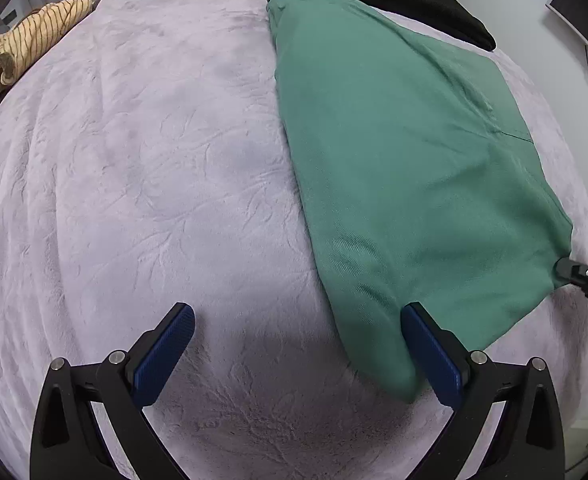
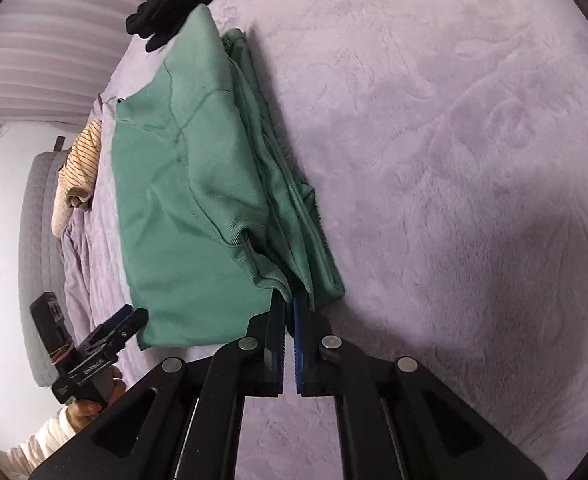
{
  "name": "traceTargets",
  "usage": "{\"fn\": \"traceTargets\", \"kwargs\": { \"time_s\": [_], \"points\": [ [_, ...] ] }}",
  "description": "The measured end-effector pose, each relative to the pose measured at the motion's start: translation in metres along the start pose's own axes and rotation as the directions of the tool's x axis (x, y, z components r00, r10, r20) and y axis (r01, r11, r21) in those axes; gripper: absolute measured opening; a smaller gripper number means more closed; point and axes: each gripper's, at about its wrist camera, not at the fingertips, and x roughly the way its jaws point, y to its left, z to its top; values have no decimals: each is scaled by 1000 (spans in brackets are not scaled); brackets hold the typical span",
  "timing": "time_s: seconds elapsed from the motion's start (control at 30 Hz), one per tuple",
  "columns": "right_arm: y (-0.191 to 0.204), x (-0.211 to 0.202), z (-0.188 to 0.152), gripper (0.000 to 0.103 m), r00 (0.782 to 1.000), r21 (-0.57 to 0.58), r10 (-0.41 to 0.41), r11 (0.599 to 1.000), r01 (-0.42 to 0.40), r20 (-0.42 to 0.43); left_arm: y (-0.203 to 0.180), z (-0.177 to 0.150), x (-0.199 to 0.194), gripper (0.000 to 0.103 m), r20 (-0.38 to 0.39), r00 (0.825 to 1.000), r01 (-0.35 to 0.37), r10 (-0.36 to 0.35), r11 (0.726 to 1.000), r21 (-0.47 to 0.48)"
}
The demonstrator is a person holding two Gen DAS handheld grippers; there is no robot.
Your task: Fold large clothes
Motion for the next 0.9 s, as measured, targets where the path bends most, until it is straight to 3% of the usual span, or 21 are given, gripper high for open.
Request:
{"fn": "traceTargets", "kwargs": {
  "time_s": [0.1,0.17,0.23,0.37,0.4,0.47,0.5,0.6,0.73,0.8,0.9],
  "points": [
    [18,-24,7,11,997,-21,31,999,-29,72,1,-3,0,103,10,1000,0,0,1000,15],
    [22,-32,16,20,993,-9,64,998,-63,103,4,-3,0,103,5,1000,6,-6,1000,14],
    [23,-32,30,51,990,6,75,997,-77,123,0,0,1,103,9,1000,6,-6,1000,21],
    [23,-15,66,51,992,23,62,998,-65,113,0,0,3,103,14,1000,12,-12,1000,27],
    [24,-6,75,51,994,27,60,998,-63,92,-1,1,3,103,13,1000,13,-13,1000,23],
    [29,10,84,35,998,3,46,999,-46,46,0,0,3,103,14,1000,13,-13,1000,21],
    [36,18,86,5,1000,-40,-4,999,5,24,0,0,3,103,15,1000,13,-14,1000,21],
    [44,38,90,3,982,-162,-188,968,190,24,0,0,5,103,10,1000,26,-26,1000,16],
    [27,35,91,3,987,-67,-159,985,161,34,1,1,3,103,5,1000,18,-18,1000,12],
    [28,19,82,4,980,-56,-191,979,194,56,2,2,2,103,-6,1000,19,-19,1000,3],
    [38,-15,57,5,986,-72,-118,989,127,121,3,2,-1,103,-19,1000,16,-16,1000,4]
  ]
}}
